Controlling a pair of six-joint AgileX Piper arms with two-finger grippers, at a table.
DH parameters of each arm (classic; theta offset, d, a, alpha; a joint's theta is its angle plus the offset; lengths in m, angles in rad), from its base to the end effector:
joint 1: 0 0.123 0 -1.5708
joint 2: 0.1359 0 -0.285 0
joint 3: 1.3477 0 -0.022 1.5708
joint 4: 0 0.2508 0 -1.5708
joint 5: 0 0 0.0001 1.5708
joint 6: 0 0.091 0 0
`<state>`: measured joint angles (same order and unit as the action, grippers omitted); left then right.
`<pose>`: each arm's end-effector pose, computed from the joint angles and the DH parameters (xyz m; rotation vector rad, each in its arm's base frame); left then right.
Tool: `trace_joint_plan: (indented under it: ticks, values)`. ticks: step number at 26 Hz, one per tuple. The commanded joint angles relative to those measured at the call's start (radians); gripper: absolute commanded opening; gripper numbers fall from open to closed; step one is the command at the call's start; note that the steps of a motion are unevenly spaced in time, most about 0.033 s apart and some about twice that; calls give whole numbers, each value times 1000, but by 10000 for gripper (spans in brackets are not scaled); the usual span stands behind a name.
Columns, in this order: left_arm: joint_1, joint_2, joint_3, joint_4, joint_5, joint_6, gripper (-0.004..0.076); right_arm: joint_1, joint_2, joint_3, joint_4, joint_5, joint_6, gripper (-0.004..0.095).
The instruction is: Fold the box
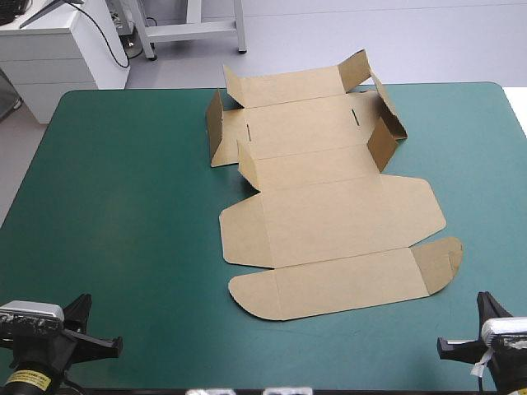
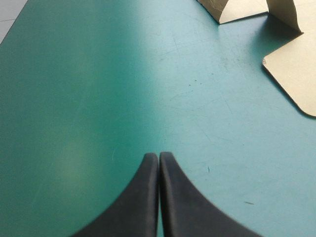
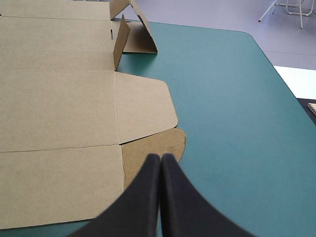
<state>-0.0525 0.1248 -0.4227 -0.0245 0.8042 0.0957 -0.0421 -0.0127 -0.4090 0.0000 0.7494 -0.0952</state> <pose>0.0317 -0.0033 0.2740 0.1418 1.9846 -0.0006 0.0138 -0.0006 0.2777 -0.0481 1.8117 -0.0975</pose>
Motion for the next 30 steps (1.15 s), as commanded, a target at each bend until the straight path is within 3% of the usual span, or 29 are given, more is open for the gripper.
trace_joint_plan:
  ticks: [1,12,17,25,30]
  values:
    - [0,17,-22,-13,-72,0,-8,-4,-26,-33,-7,-73,-9,-21]
    - [0,17,-22,-13,-72,0,-8,-4,-24,-47,-18,-71,-43,-21]
    - [0,17,-22,-13,-74,0,-8,-4,74,-139,-11,-55,-36,-21]
    - [0,17,-22,-13,-74,0,-8,-4,495,-421,26,78,-80,-21]
    - [0,17,-22,-13,-74,0,-8,-4,862,-697,152,183,-126,-21]
